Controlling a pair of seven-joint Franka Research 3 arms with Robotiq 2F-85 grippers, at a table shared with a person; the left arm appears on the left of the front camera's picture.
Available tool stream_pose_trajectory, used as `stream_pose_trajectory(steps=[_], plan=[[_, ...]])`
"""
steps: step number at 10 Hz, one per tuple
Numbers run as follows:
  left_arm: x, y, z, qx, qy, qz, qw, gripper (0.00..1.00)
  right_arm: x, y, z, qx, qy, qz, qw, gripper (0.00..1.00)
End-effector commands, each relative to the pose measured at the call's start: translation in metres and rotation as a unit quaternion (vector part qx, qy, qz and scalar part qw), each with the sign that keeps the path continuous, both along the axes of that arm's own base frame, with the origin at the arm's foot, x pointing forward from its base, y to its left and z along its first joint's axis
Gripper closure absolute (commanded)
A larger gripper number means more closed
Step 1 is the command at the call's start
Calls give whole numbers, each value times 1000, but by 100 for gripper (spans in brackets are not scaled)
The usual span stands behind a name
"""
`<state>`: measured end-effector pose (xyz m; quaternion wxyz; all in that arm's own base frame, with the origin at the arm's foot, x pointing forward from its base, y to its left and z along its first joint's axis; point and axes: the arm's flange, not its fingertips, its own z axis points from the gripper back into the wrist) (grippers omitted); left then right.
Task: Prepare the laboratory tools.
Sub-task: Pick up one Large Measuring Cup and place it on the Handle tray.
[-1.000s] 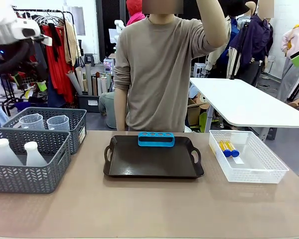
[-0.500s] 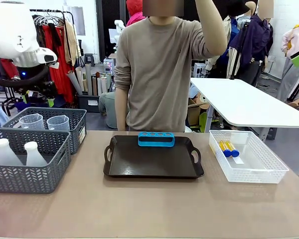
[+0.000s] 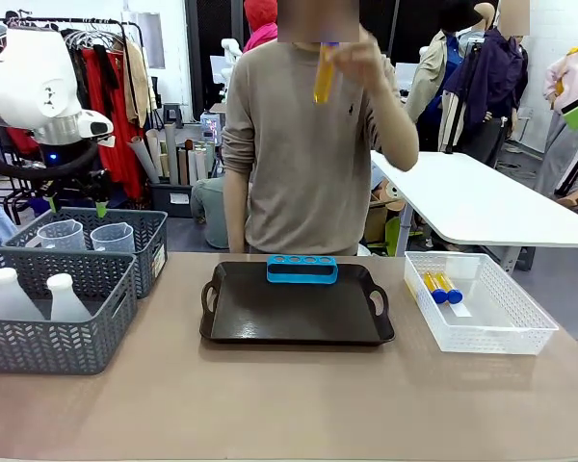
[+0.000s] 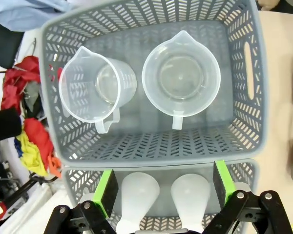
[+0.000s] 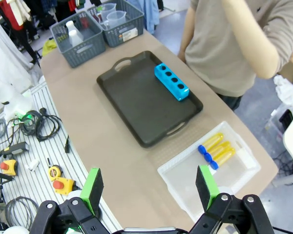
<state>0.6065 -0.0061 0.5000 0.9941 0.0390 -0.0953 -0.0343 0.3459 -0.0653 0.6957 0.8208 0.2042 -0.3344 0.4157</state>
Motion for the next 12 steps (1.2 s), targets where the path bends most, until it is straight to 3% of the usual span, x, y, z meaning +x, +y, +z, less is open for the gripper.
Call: stream_pose_trajectory(steps=[1,3,4,12], plan=[[-2,-1,2,3,-4,-2,1000,0,1,1,1,10,-7,11,1000,0],[5,-2,-10,-5,7,-16,1000,0,1,1,1,10,-7,11,1000,0],[12,-9,-28,-16,30,-19,999,0,1,1,1,10,-7,11,1000,0],[35,-6,-89,-23,37,-12,999,0,1,1,1,10,-7,11,1000,0]])
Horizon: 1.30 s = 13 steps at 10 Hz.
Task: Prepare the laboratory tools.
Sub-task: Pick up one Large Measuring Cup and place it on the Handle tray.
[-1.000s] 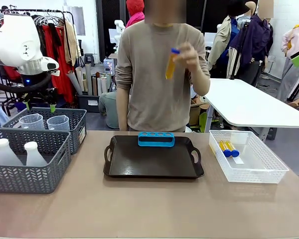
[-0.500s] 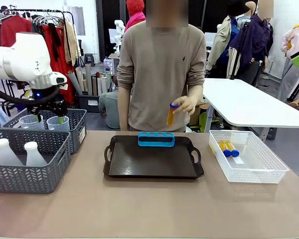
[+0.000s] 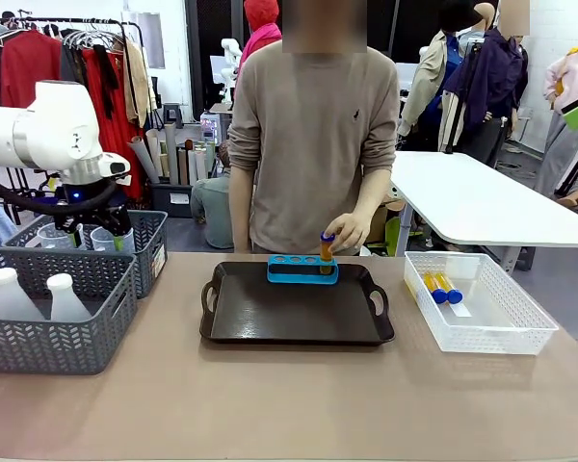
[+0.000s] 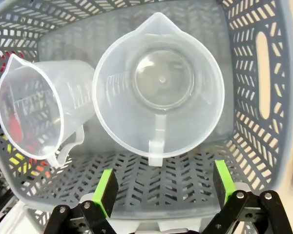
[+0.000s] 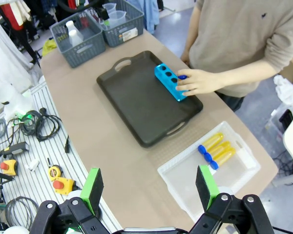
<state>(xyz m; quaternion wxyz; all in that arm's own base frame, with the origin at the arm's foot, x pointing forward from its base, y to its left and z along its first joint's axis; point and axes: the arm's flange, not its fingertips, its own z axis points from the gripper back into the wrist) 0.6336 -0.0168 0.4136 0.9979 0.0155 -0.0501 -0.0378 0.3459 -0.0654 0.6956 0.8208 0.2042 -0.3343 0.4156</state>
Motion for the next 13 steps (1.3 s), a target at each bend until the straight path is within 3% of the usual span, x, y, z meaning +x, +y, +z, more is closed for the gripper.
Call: stream_pose_trajectory(steps=[1,6,11,13], plan=[[15,7,-9,-10,-13,-17,1000,0,1,1,1,10,-7,11,1000,0],[25,11,-20,-4,-28,-25,999,0,1,1,1,10,-7,11,1000,0],[16,8,-11,7,-27,-22,999,100,1,1,1,10,-7,11,1000,0],[16,8,-12,6,-24,-20,999,100,1,1,1,10,-7,11,1000,0]])
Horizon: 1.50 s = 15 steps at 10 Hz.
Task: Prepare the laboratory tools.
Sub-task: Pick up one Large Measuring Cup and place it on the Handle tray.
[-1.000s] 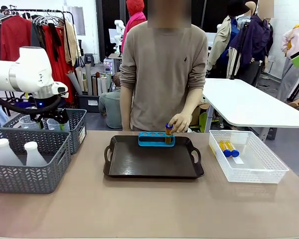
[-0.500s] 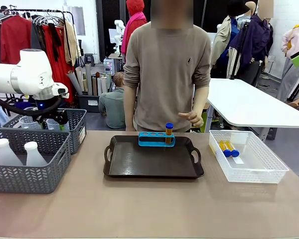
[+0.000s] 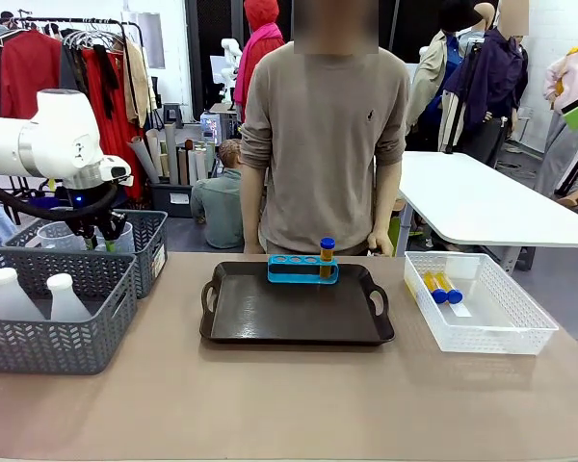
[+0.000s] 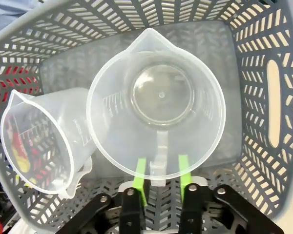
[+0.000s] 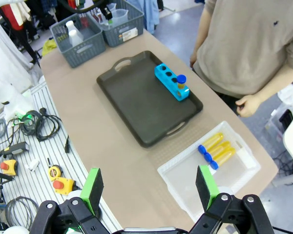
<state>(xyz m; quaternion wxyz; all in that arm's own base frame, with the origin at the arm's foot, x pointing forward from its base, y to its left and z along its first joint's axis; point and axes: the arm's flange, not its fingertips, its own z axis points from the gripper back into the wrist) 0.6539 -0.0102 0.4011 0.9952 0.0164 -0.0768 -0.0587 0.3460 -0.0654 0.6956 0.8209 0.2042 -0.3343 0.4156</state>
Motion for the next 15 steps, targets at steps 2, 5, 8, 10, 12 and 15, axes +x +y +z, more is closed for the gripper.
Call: stream_pose_trajectory(steps=[2,5,8,10,12,15], plan=[[-5,3,1,5,6,4,1000,100,1,1,1,10,-7,11,1000,0],[-6,3,1,2,3,5,1000,100,1,1,1,10,-7,11,1000,0],[-6,5,4,-7,10,6,1000,100,1,1,1,10,-7,11,1000,0],[-12,4,14,-8,6,10,1000,100,1,1,1,10,-7,11,1000,0],[-23,-1,44,-4,-30,-8,1000,100,1,1,1,10,-7,11,1000,0],[-47,-5,108,10,-47,-47,998,100,1,1,1,10,-7,11,1000,0]])
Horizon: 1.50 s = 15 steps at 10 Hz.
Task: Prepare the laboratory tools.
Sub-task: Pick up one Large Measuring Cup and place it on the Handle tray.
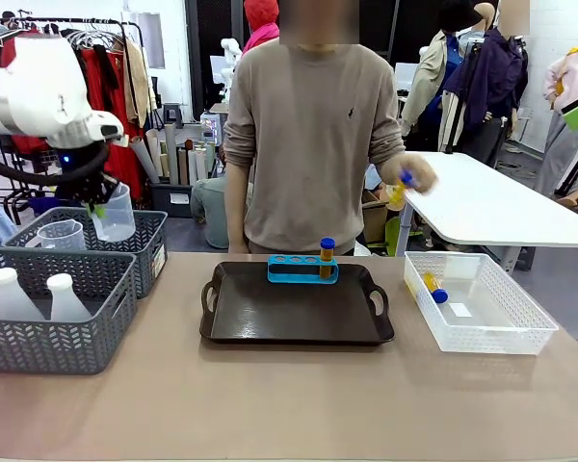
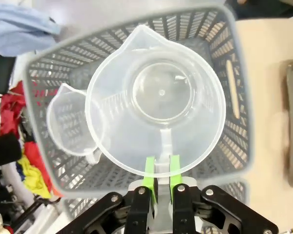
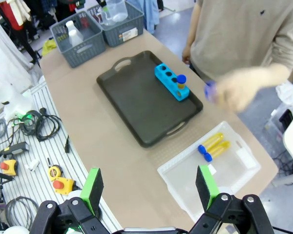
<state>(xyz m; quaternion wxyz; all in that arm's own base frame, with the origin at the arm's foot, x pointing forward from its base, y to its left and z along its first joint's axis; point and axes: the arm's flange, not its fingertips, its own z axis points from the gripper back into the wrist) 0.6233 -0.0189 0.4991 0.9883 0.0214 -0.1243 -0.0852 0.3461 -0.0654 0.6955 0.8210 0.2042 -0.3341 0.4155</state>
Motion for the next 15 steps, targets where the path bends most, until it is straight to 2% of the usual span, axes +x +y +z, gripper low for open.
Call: stream_pose_trajectory(steps=[1,3,5,6,8,9,10,12,13,15], plan=[[-27,3,35,7,3,-46,999,100,1,1,1,10,-8,11,1000,0],[-58,-3,90,8,-11,-115,993,100,1,1,1,10,-8,11,1000,0],[-89,-9,141,16,-4,-186,982,100,1,1,1,10,-8,11,1000,0],[-101,-12,161,7,10,-215,977,100,1,1,1,10,-8,11,1000,0],[-123,-16,204,6,63,-281,958,100,1,1,1,10,-8,11,1000,0],[-132,-17,222,13,70,-302,951,100,1,1,1,10,-8,11,1000,0],[-146,-18,241,12,59,-318,946,100,1,1,1,10,-8,11,1000,0],[-175,-21,277,14,10,-332,943,100,1,1,1,10,-8,11,1000,0],[-186,-25,288,20,-13,-339,941,100,1,1,1,10,-8,11,1000,0],[-200,-32,294,34,-27,-348,936,100,1,1,1,10,-8,11,1000,0]])
